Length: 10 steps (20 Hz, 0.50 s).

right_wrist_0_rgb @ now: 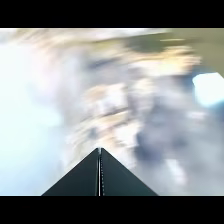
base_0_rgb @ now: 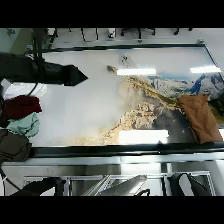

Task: Fold the shirts.

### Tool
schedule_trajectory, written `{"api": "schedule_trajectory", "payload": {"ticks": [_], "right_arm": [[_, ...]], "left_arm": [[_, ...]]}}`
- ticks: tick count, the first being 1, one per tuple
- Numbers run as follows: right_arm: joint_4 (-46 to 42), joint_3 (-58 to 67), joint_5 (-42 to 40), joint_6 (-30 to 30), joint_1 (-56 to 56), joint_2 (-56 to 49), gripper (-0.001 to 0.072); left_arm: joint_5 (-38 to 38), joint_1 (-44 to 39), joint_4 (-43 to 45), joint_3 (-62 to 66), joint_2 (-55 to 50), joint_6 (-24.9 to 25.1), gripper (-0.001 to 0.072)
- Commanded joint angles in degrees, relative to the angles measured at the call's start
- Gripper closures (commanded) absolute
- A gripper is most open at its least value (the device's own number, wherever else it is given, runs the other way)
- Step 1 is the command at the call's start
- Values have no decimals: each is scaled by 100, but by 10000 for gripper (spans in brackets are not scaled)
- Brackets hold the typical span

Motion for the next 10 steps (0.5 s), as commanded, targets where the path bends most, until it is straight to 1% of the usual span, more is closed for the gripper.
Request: {"api": "schedule_trajectory", "payload": {"ticks": [1, 3, 4, 6, 10], "right_arm": [[-238, -358, 417, -70, 1847, 553, 689], [-527, -763, 654, 81, 2590, 649, 689], [-520, -894, 750, 76, 2826, 647, 689], [-503, -986, 872, 74, 3097, 599, 688], [-249, -986, 667, 96, 3195, 566, 689]], "left_arm": [[-662, -437, -9, -1515, 737, -11, 693], [-728, -570, -9, -2317, 1198, -57, 693], [-750, -592, -9, -2618, 1432, -57, 693], [-817, -568, 81, -2997, 1840, -72, 693], [-911, -282, 92, -3453, 2481, -101, 693]]}}
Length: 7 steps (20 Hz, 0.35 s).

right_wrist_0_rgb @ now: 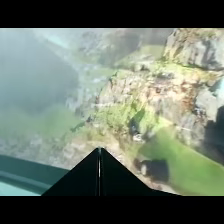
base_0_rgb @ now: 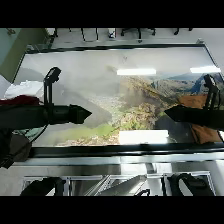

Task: Fold the shirts.

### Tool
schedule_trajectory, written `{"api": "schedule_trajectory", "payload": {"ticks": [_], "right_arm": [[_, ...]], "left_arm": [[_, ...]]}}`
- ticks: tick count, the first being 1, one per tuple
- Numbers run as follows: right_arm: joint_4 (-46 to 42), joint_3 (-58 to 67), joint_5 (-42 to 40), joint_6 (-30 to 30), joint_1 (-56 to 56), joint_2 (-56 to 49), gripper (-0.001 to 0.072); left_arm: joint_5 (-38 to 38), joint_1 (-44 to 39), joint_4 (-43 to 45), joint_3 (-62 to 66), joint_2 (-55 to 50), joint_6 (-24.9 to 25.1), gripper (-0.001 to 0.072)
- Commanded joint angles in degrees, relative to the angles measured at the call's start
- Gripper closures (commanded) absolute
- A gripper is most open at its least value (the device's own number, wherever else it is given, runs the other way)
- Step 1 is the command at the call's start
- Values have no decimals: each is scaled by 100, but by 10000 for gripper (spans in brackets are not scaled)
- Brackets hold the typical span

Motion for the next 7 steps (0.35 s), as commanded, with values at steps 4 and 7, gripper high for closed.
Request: {"api": "schedule_trajectory", "payload": {"ticks": [4, 7], "right_arm": [[142, -66, -11, 24, 214, 4, 689], [142, -66, -11, 24, 214, 4, 689]], "left_arm": [[-122, 415, 42, -748, 970, -55, 693], [-103, 682, 44, -839, 1233, -55, 693]]}}
